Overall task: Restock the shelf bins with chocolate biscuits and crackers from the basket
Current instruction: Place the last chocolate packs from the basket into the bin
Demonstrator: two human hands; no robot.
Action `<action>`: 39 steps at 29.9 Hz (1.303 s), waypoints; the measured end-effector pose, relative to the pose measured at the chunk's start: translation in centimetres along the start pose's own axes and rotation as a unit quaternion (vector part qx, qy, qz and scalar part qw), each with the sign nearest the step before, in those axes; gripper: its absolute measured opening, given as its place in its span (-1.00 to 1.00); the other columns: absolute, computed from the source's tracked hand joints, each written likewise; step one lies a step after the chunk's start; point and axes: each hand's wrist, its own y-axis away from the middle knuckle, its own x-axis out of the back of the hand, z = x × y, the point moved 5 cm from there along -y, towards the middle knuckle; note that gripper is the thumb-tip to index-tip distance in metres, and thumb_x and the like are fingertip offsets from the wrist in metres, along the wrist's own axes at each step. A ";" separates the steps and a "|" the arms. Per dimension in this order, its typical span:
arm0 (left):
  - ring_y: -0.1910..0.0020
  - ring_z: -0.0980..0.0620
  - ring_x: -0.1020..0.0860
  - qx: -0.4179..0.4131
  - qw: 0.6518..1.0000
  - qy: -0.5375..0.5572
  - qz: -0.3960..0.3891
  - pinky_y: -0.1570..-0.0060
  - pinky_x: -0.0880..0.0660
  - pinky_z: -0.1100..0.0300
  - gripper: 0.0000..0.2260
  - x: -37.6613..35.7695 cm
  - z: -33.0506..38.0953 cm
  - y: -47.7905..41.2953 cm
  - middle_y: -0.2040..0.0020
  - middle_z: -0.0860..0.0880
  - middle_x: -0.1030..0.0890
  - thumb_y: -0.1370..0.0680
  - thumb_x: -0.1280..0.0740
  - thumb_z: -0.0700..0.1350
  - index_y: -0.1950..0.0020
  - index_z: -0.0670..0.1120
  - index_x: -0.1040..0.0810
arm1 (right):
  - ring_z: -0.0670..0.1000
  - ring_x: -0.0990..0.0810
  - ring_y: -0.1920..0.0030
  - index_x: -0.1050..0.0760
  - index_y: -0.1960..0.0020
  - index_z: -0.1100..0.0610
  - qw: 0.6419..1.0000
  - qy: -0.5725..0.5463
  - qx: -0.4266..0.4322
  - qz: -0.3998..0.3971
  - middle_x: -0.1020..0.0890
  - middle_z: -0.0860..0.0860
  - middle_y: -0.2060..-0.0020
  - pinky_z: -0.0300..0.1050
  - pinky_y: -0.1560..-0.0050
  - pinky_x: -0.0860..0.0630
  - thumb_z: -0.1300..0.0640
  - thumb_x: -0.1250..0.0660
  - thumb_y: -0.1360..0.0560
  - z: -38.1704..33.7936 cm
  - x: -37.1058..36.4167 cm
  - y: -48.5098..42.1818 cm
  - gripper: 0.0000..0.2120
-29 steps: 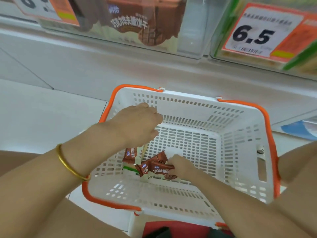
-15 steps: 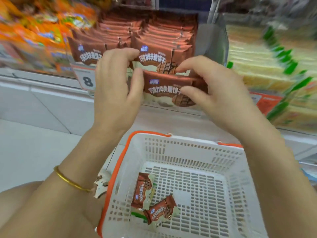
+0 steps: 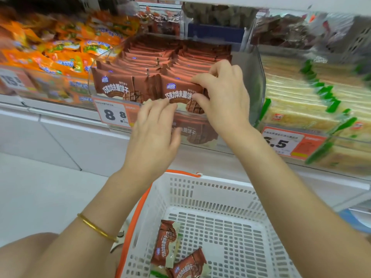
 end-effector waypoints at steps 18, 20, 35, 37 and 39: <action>-0.22 -0.10 -0.35 -0.022 0.998 0.019 0.049 -0.25 -0.26 0.11 -0.66 1.9 1.3 1.4 -0.22 -0.08 -0.51 -0.47 -0.23 -0.23 -0.24 -0.16 -0.50 | 0.17 -0.47 -0.05 -0.55 -0.15 0.16 0.982 -0.083 0.032 0.168 -0.53 0.12 -0.03 -0.04 0.05 -0.40 0.26 -0.43 -0.37 0.4 2.8 3.4 -0.65; -0.13 -0.07 -0.37 -0.031 0.999 0.014 0.029 -0.14 -0.32 0.11 -0.71 1.3 1.5 2.2 -0.13 -0.07 -0.54 -0.47 -0.23 -0.21 -0.17 -0.16 -0.52 | 0.15 -0.50 0.01 -0.57 -0.07 0.20 0.968 -0.162 0.037 0.189 -0.53 0.13 0.04 -0.07 0.11 -0.39 0.33 -0.37 -0.41 0.3 3.0 6.6 -0.76; -0.28 -0.02 -0.31 -0.094 0.860 -0.131 -0.484 -0.22 -0.40 0.03 -0.68 -9.1 0.5 11.5 -0.28 0.00 -0.42 -0.63 -0.12 0.02 -0.35 -0.05 -0.37 | 0.16 -0.19 -0.45 -0.04 -0.53 0.08 0.729 -0.060 0.029 -0.682 -0.17 0.07 -0.50 0.14 -0.34 -0.34 0.15 -0.31 -0.54 3.7 -25.8 37.8 -0.33; -0.28 -0.02 -0.31 -0.098 0.856 -0.132 -0.490 -0.22 -0.40 0.05 -0.68 -9.3 0.3 11.7 -0.28 0.00 -0.42 -0.63 -0.11 0.02 -0.35 -0.05 -0.37 | 0.17 -0.06 -0.49 0.07 -0.55 0.05 0.727 -0.012 0.068 -0.683 -0.08 0.04 -0.53 0.17 -0.34 -0.31 0.13 -0.29 -0.55 3.2 -26.2 39.4 -0.28; -0.28 -0.01 -0.32 -0.100 0.857 -0.132 -0.489 -0.21 -0.40 0.07 -0.68 -9.4 0.2 11.7 -0.29 0.00 -0.42 -0.63 -0.10 0.02 -0.35 -0.05 -0.36 | 0.19 -0.04 -0.49 0.08 -0.55 0.08 0.731 0.029 0.089 -0.676 -0.11 0.07 -0.51 0.18 -0.32 -0.30 0.17 -0.28 -0.54 2.7 -26.2 40.7 -0.28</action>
